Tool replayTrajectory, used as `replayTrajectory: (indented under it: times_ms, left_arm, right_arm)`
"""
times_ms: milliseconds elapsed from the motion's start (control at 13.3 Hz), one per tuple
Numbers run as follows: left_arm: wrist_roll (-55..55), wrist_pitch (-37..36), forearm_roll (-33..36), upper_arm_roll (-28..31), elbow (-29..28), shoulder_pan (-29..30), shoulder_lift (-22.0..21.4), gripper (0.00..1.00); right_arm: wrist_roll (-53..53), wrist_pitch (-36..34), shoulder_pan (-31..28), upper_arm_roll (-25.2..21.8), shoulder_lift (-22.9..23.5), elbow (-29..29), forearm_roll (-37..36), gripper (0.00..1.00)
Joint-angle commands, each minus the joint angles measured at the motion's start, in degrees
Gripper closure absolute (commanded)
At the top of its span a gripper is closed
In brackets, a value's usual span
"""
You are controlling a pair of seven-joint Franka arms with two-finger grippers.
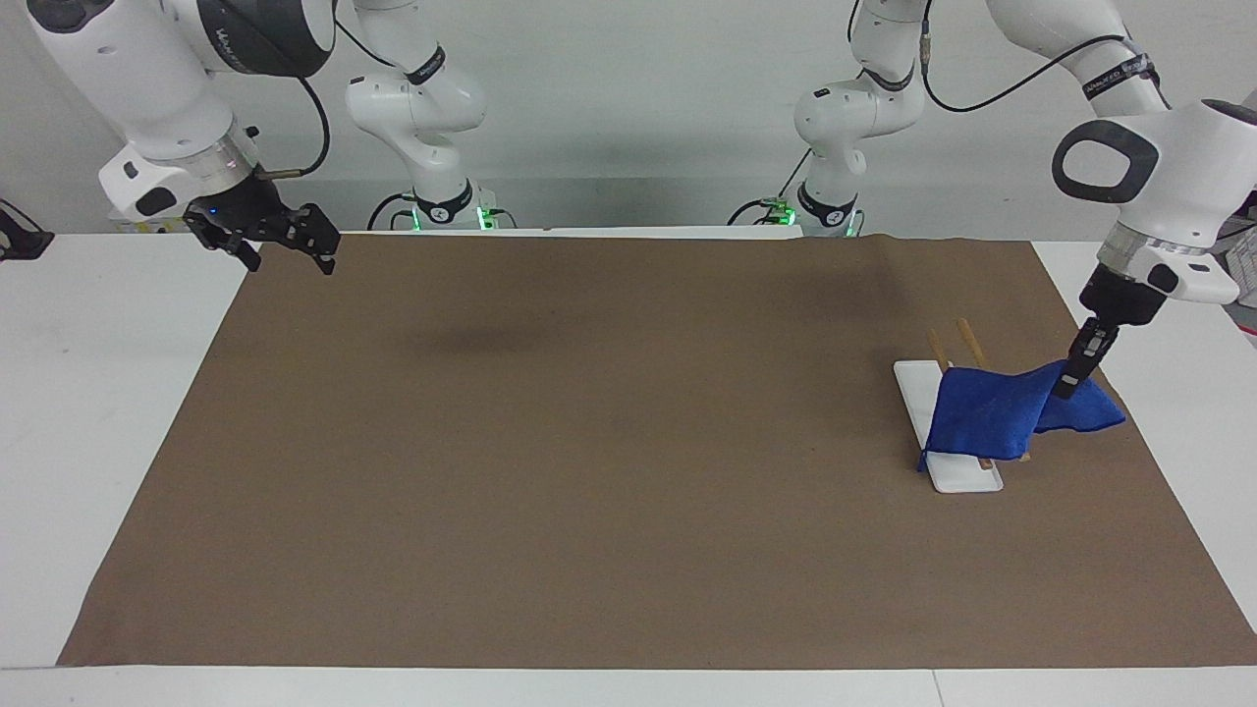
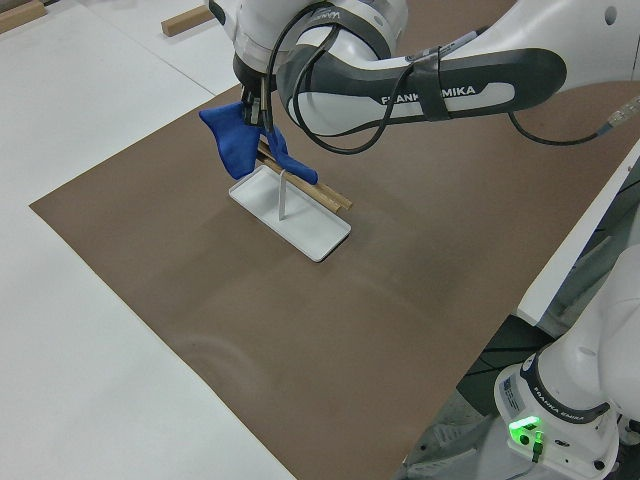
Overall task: Right arm passes towel to left arm to hang
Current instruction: 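Drape the towel over the wooden rods with the left gripper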
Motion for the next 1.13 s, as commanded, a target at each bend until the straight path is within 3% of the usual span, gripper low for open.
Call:
replayTrajectory:
  times_ms: [0,376,828,1054]
  left_arm:
    - [-8.0,1.9,1.7,-0.4,-1.8,0.4,-0.5,0.99]
    - [-16.4,1.1,2.6,-0.4,-4.5,0.4,-1.6,0.97]
    - [-35.6,-2.6,4.0,-0.5,-1.1,-1.2,-0.8,0.98]
    - [-35.0,-3.2,5.8,-0.5,-1.4,-1.1,-0.9,0.97]
  right_arm:
    - [-1.2,-0.3,-0.3,0.0,0.0,0.0,-0.8,0.0]
    - [-1.2,-0.5,-0.3,0.0,0.0,-0.1,-0.8,0.0]
    - [-1.2,-0.4,-0.3,0.0,0.0,0.0,-0.8,0.0]
    - [-1.2,-0.3,-0.3,-0.1,0.0,0.0,-0.8,0.0]
